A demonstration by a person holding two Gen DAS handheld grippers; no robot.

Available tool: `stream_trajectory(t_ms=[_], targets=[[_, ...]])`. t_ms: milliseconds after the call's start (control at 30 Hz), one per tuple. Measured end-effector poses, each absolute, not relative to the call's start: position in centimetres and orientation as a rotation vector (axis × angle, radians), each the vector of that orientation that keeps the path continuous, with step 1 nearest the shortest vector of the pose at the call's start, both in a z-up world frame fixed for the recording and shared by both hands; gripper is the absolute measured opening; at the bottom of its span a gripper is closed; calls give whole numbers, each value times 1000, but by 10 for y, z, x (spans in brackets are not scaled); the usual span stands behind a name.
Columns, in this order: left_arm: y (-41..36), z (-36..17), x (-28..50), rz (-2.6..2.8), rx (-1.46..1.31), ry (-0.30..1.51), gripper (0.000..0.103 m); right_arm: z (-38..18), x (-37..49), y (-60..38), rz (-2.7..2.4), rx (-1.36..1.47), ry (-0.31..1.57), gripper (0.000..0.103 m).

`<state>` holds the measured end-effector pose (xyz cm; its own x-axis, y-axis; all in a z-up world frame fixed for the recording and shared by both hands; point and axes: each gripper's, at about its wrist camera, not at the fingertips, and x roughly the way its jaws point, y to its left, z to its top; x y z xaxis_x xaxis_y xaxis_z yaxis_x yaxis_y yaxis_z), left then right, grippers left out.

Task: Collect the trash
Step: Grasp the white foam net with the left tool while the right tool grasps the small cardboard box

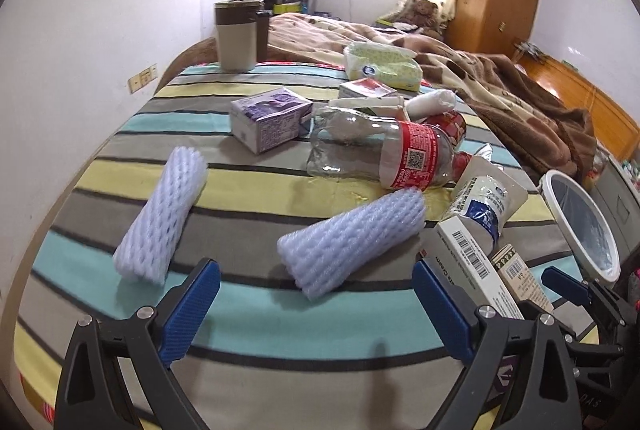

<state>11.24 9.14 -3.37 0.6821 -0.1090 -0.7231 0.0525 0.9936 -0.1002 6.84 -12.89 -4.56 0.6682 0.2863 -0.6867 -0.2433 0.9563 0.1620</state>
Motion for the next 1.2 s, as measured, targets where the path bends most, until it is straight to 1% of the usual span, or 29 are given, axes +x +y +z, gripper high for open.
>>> stream_trajectory(t_ms=[67, 100, 133, 200, 267, 367, 400, 433, 467, 500, 567, 600, 733, 800, 900, 1000, 1200], targets=[[88, -34, 118, -114, -44, 812, 98, -46, 70, -129, 301, 64, 787, 67], [86, -35, 121, -125, -29, 815, 98, -47, 71, -128, 298, 59, 791, 64], [85, -35, 123, -131, -22, 818, 95, -48, 73, -128, 297, 56, 798, 60], [82, -36, 129, -156, -13, 819, 94, -50, 75, -127, 300, 54, 809, 55], [80, -39, 135, -178, 1, 830, 94, -52, 76, -128, 300, 54, 819, 53], [73, -44, 145, -195, 36, 855, 91, -51, 78, -129, 297, 53, 815, 48], [71, -47, 148, -201, 46, 866, 88, -51, 79, -129, 293, 56, 814, 45], [69, -48, 150, -206, 46, 873, 83, -51, 80, -131, 293, 61, 816, 43], [68, -50, 153, -215, 45, 883, 81, -52, 81, -132, 291, 65, 819, 41], [68, -52, 156, -218, 44, 892, 79, -52, 82, -132, 289, 67, 819, 36], [67, -56, 161, -219, 49, 911, 77, -52, 82, -134, 289, 69, 818, 36], [67, -58, 163, -219, 48, 922, 74, -52, 83, -135, 289, 71, 817, 36], [63, -59, 165, -242, 64, 933, 73, -52, 85, -139, 291, 82, 816, 36], [60, -60, 167, -257, 69, 941, 71, -53, 85, -140, 292, 88, 818, 36], [57, -58, 164, -266, 82, 937, 62, -53, 85, -142, 292, 93, 818, 36], [55, -56, 161, -271, 83, 931, 48, -53, 85, -143, 293, 98, 815, 36], [54, -54, 153, -288, 38, 918, 32, -53, 84, -144, 296, 106, 811, 36]])
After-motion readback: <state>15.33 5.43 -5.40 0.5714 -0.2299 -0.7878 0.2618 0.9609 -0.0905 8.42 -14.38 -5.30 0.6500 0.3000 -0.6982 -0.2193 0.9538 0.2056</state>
